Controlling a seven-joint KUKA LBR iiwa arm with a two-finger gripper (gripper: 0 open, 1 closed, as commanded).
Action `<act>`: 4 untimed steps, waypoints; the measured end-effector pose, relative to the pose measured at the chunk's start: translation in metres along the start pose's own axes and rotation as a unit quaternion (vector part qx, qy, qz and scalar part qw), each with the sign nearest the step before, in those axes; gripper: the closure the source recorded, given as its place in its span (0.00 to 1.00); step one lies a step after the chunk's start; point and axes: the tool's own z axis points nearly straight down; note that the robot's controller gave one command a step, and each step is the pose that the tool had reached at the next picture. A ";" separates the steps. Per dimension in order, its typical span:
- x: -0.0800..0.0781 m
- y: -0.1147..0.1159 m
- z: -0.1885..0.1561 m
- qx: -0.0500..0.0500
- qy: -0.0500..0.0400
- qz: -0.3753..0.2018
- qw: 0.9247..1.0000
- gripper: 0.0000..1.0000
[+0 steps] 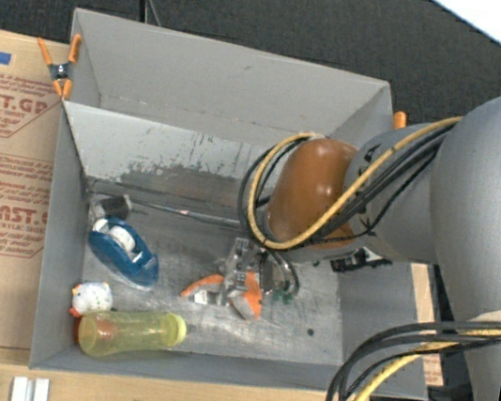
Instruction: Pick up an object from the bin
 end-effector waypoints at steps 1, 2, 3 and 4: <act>0.000 0.000 0.000 0.000 0.000 0.000 1.000 1.00; 0.001 0.000 -0.002 0.000 0.000 0.001 1.000 1.00; 0.046 0.001 -0.030 0.001 -0.004 -0.020 1.000 1.00; -0.027 -0.064 -0.147 0.001 -0.001 0.005 1.000 1.00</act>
Offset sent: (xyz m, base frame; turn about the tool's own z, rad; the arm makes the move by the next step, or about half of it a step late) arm -0.0090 -0.0124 0.1140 0.0712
